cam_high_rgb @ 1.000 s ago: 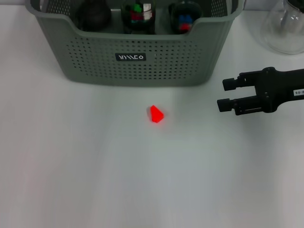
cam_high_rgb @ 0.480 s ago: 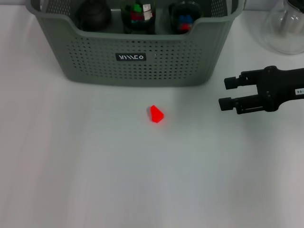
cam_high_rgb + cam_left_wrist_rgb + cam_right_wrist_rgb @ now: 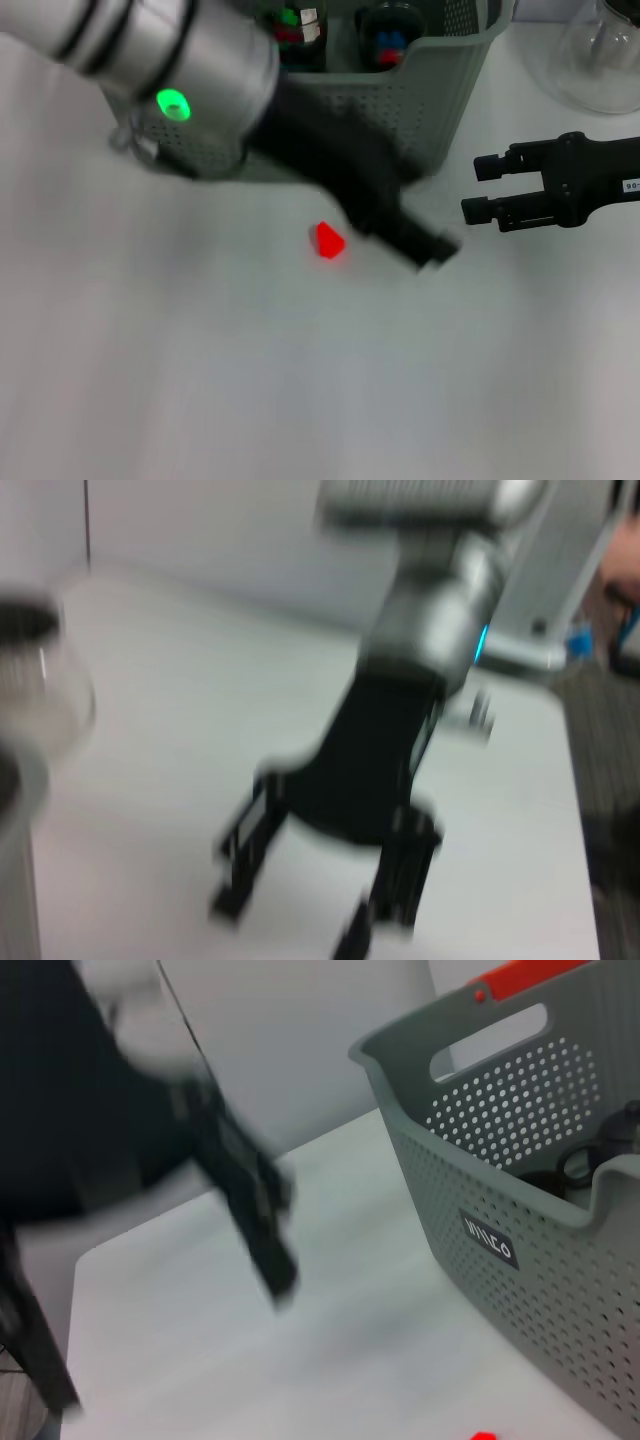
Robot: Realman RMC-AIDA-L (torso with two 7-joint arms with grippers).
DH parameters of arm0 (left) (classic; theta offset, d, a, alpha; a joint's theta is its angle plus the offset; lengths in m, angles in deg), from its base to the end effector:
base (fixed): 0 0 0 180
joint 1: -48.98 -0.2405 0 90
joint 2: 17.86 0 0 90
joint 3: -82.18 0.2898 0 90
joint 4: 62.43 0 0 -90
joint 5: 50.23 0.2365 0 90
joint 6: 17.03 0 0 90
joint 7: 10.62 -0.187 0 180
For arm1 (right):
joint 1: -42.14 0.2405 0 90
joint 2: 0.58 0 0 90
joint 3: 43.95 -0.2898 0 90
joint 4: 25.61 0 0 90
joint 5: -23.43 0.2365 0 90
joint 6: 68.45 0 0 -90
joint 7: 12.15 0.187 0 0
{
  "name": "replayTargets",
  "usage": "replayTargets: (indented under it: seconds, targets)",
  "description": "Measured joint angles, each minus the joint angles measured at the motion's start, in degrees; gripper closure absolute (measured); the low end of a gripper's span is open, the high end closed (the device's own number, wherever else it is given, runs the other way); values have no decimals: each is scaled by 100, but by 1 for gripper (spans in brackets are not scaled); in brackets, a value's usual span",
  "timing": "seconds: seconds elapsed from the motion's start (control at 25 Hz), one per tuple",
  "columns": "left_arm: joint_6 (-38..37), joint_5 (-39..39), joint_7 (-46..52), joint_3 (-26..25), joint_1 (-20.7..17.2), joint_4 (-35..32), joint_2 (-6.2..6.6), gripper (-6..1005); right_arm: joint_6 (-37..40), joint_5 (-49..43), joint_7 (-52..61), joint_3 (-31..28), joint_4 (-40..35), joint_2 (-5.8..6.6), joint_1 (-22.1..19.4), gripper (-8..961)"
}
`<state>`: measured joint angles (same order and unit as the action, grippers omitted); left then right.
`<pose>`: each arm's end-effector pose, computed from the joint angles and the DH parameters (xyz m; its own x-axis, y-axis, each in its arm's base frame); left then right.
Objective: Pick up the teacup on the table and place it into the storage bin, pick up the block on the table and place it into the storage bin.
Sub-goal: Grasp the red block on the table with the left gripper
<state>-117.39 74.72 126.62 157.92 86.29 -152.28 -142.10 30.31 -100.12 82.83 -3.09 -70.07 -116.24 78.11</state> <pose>-0.0756 0.3512 -0.0617 0.9500 0.3116 0.0185 0.3118 -0.9500 -0.0135 0.2595 0.3911 -0.0215 0.8312 -0.4449 -0.3333 -0.4707 -0.8823 0.0038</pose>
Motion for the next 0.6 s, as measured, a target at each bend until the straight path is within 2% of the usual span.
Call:
replayTargets:
  seconds: [0.12, 0.36, 0.48, 0.6]
  targets:
    - [76, 414, 214, 299, 63, 431, -5, 116, -5, 0, 4, -13, 21, 0, 5, 174]
    - [385, 1112, 749, 585, 225, 1100, -12, 116, -5, -2, 7, -18, 35, -14, 7, 174]
    - [652, 1427, 1056, 835, 255, 1234, -14, 116, -3, -4, 8, -16, 39, -16, 7, 174]
    - [1178, 1770, 1414, 1305, 243, 1255, -17, 115, -6, -10, 8, 2, 40, -17, 8, 174]
